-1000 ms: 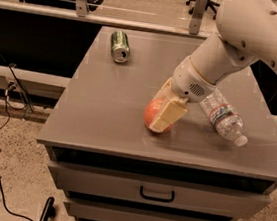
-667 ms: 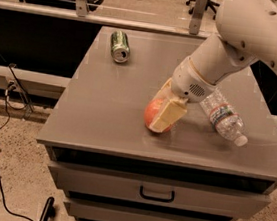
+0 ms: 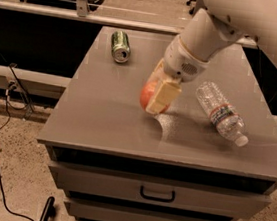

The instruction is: Move apple near green can

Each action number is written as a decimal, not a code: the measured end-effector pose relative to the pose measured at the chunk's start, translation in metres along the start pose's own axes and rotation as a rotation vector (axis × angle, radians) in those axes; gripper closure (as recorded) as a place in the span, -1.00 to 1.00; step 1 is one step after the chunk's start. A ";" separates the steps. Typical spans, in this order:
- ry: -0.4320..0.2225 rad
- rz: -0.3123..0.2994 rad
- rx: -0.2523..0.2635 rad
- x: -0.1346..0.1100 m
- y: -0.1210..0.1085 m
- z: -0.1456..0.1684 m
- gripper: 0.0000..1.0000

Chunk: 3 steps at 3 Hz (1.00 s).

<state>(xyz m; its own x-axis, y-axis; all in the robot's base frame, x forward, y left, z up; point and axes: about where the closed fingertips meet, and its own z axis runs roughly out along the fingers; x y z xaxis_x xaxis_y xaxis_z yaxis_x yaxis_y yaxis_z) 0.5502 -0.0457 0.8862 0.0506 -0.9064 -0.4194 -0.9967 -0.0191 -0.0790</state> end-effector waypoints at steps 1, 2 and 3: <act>0.014 -0.057 0.043 -0.017 -0.033 -0.022 1.00; -0.002 -0.100 0.127 -0.033 -0.075 -0.051 1.00; -0.081 -0.153 0.221 -0.037 -0.110 -0.067 1.00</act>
Offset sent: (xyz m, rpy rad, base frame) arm 0.1146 0.0065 0.1148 0.0209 -0.2710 0.0377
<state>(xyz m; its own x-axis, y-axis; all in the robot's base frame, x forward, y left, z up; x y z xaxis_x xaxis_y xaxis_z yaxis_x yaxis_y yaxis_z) 0.6533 -0.0385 0.9712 0.2130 -0.8630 -0.4581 -0.9395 -0.0522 -0.3386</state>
